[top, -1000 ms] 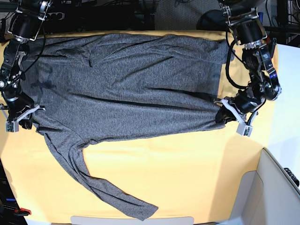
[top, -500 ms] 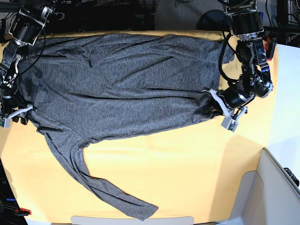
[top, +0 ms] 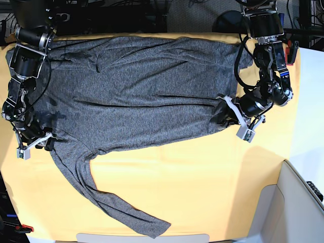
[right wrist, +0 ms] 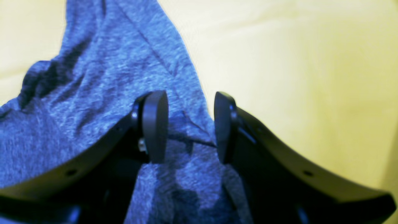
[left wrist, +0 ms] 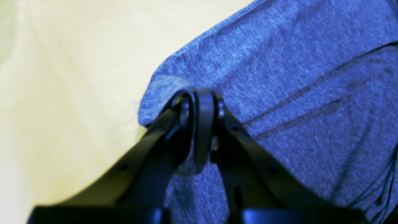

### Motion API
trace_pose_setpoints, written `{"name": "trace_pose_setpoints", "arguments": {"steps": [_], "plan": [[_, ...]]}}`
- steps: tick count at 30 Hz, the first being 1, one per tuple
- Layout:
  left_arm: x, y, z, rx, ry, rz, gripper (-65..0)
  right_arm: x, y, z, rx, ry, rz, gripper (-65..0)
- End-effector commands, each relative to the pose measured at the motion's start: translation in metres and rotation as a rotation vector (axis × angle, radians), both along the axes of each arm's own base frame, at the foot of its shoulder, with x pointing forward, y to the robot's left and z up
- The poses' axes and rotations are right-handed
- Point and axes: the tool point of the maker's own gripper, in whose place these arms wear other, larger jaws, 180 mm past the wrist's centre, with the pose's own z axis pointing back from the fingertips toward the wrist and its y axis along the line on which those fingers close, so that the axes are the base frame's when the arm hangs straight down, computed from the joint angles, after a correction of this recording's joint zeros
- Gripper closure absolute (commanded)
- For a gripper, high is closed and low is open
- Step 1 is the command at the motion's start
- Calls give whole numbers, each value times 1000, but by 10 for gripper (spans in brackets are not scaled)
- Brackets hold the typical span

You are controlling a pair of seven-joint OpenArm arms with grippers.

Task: Fold the T-shirt properly
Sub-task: 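Hold the side edges with both grippers and adjust the grip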

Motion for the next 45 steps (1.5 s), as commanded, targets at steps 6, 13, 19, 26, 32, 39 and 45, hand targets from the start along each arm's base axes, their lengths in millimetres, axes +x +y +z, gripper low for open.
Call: {"name": "trace_pose_setpoints", "arguments": {"steps": [6, 13, 19, 26, 32, 39, 45], "plan": [[10, 1, 16, -11, -55, 0, -1, 12, -23, 35, -31, -89, -29, -247], [9, 2, 9, -17, -33, 6, -1, 5, -59, 45, -32, -128, -166, -247], [7, 3, 4, -24, -17, 9, -1, -2, -42, 12, 24, -66, -160, -247], [8, 2, 4, -27, -19, 9, -1, 0, -25, 2, 56, -54, -148, -318], [8, 2, 4, -27, -17, 9, -1, 0, -19, -2, 66, -48, -143, -334], [8, 2, 4, -27, -17, 9, -1, 1, -1, -8, 93, -45, -97, -335], [14, 2, 10, -24, -35, 9, -1, 3, 28, -20, 87, 1, -22, -334]]}}
